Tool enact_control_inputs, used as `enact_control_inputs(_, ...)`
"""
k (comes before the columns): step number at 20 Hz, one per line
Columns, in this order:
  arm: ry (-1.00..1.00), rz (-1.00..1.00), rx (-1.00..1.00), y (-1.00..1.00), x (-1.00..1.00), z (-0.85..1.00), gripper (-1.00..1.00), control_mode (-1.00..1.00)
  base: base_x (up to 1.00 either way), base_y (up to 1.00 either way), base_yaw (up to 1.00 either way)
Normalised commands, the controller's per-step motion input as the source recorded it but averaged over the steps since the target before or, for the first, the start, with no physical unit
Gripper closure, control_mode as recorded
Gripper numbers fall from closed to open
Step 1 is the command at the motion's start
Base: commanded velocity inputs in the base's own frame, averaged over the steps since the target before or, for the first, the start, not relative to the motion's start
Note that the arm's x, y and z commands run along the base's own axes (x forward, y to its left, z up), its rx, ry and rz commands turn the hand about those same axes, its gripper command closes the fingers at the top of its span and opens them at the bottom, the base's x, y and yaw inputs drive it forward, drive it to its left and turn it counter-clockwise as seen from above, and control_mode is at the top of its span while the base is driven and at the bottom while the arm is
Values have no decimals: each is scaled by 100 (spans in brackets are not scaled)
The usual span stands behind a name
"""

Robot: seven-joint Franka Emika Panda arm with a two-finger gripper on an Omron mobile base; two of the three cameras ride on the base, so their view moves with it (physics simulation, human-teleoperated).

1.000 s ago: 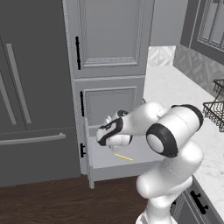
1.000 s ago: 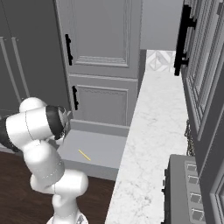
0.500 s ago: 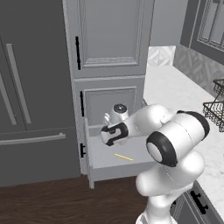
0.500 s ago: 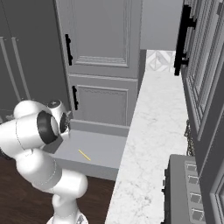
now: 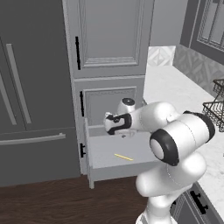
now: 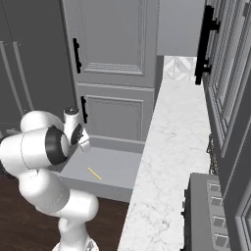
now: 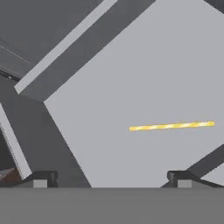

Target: Take a straw from the drawer in front and place it inside the glass cup on the dining counter.

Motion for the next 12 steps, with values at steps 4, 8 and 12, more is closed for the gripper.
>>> enact_control_inputs(4,0,47,-14,-20,0,-21,-100,-100,0,0,0)
enact_control_inputs(8,0,45,-14,-18,0,-10,-100,-100,0,0,0)
enact_control_inputs(12,2,39,-21,-2,0,-18,-100,-100,0,0,0)
